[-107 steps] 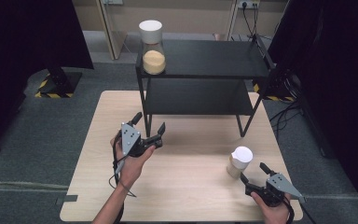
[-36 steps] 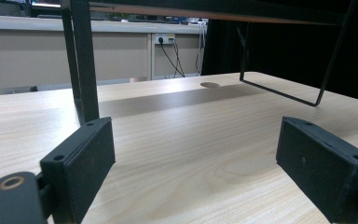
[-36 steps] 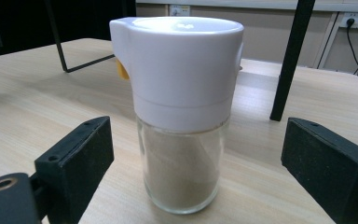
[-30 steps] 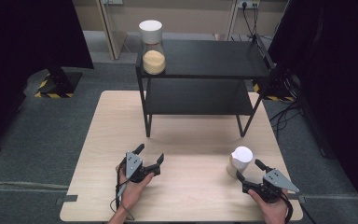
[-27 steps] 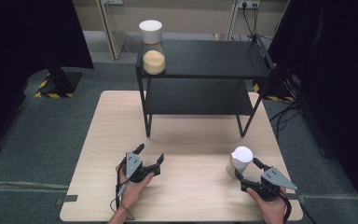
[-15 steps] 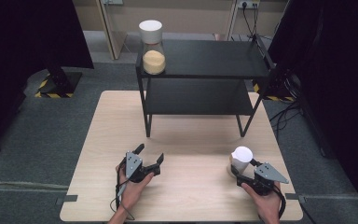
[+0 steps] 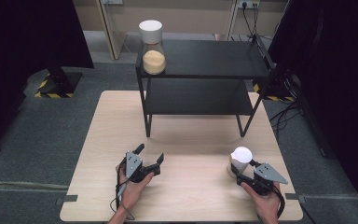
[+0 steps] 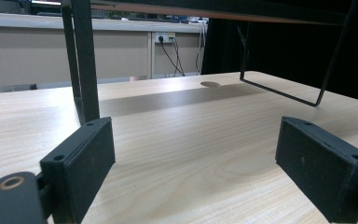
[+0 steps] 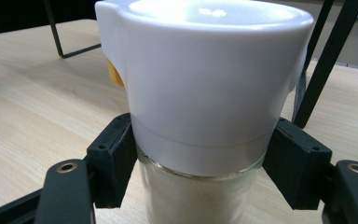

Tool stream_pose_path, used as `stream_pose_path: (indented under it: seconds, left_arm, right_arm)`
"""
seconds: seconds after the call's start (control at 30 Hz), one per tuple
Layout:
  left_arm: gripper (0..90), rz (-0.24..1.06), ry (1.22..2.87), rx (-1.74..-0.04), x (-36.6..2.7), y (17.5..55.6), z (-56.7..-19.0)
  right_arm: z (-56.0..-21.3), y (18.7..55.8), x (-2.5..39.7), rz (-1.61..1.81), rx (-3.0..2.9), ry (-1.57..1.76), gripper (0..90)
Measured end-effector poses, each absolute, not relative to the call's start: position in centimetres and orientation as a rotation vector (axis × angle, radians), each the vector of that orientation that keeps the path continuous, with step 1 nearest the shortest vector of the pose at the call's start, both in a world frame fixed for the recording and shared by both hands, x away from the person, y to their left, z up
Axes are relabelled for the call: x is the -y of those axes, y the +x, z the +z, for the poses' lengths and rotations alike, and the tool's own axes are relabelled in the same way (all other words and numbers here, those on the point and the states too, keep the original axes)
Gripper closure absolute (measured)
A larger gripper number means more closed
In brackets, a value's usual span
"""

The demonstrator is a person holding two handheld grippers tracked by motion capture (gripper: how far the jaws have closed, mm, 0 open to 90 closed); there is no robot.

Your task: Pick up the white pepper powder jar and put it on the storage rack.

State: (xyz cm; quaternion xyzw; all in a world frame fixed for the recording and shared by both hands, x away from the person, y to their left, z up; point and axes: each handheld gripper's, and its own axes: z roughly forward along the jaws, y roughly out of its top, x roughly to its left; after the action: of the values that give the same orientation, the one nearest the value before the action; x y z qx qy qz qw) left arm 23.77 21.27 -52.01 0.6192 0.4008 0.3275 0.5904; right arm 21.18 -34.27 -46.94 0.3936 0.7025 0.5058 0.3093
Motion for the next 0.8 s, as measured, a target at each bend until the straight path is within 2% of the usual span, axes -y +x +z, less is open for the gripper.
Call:
stream_pose_path:
  seconds: [0.8]
  left_arm:
    - [11.5,0.765,1.437,-0.938,-21.2,23.7,-52.0]
  right_arm:
    - [-43.7,20.7,33.5,1.467,-1.672,0.969,30.9]
